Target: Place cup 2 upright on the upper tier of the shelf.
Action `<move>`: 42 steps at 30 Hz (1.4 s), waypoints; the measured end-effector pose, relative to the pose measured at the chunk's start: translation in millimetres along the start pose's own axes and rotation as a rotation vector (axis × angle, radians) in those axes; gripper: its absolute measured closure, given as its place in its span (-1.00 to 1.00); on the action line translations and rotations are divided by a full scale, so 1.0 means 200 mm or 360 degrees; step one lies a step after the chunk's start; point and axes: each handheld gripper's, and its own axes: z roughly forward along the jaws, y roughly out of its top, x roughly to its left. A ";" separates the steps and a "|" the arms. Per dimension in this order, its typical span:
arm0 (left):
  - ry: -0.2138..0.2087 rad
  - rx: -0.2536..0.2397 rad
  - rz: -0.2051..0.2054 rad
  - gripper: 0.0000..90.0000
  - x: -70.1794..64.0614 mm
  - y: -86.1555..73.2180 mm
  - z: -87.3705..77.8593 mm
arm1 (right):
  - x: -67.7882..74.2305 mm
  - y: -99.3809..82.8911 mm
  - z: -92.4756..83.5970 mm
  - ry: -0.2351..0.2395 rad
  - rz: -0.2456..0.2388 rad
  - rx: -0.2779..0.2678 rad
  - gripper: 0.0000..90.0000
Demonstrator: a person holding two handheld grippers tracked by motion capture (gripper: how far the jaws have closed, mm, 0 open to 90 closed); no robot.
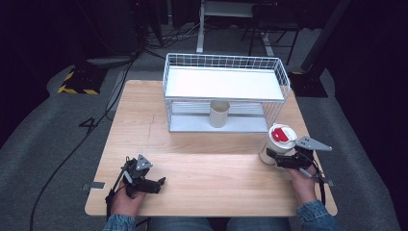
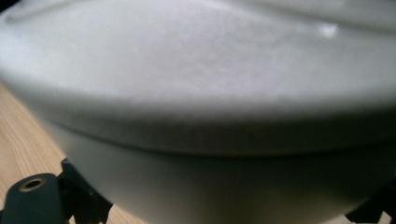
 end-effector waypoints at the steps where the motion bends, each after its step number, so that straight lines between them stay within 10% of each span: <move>1: 0.0000 0.0000 0.0000 -0.99 0.00 0.00 0.00 | 0.00 0.01 0.00 -0.0004 0.0001 0.0002 -0.73; 42: 0.0005 -0.0007 0.0005 -0.99 0.00 0.00 0.00 | 0.05 0.40 -0.14 0.0069 0.0021 0.0053 -0.72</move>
